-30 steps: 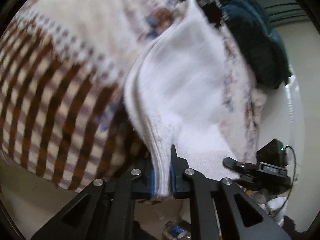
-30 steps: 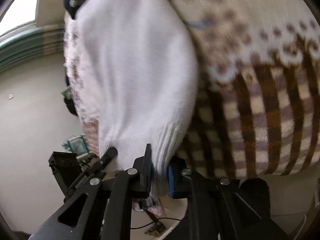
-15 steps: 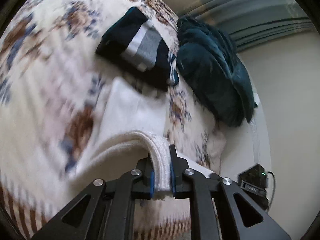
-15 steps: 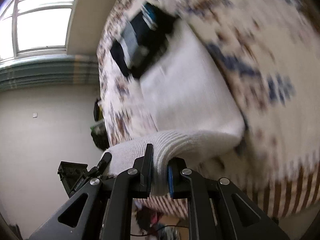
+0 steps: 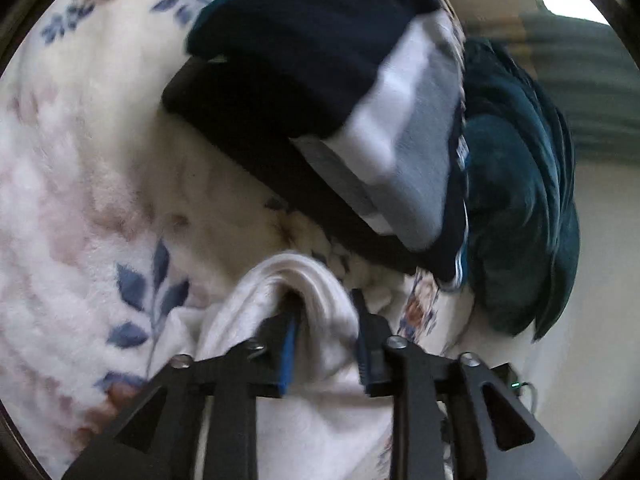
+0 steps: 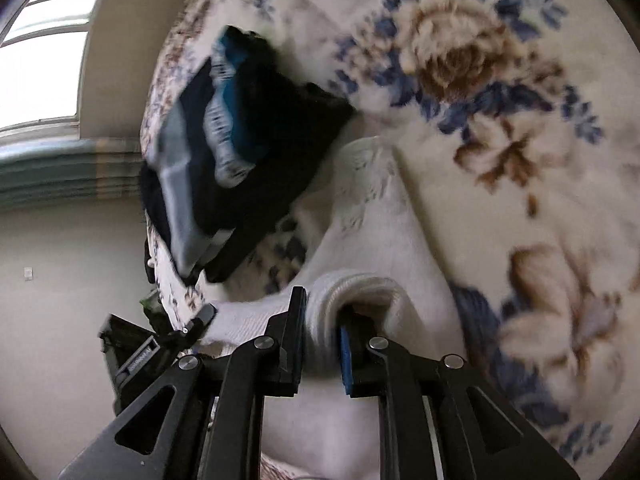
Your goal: Fold small clothes
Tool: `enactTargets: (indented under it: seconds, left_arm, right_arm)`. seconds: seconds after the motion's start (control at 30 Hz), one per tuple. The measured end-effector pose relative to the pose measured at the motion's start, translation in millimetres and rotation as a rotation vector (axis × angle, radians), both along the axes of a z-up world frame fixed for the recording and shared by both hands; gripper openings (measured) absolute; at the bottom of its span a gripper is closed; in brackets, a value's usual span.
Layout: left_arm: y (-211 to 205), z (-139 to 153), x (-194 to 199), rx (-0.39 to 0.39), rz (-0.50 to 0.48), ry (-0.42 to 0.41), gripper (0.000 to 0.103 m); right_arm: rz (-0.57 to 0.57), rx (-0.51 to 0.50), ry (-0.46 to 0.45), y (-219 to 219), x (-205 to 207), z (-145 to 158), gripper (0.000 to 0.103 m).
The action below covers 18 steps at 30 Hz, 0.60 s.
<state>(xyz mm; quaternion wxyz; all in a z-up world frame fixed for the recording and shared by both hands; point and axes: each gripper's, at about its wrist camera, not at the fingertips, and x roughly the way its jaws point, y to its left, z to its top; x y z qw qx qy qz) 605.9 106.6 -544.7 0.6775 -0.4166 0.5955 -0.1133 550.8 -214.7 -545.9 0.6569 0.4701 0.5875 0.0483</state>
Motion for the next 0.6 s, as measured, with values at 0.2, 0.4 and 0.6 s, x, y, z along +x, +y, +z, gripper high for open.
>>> enactTargets:
  seconds: [0.2, 0.4, 0.6]
  left_arm:
    - [15.4, 6.6, 2.1, -0.053, 0.055, -0.06, 0.06]
    - [29.8, 58.9, -48.5, 0.128, -0.032, -0.187, 0.061]
    - [47.6, 53.6, -190.4, 0.208, 0.034, -0.099, 0.061]
  right_arm:
    - [-0.024, 0.075, -0.095, -13.1, 18.9, 0.8, 0.086]
    - [0.118, -0.115, -0.109, -22.0, -6.9, 35.5, 0.086]
    - [0.223, -0.106, -0.003, -25.6, -69.7, -4.5, 0.09]
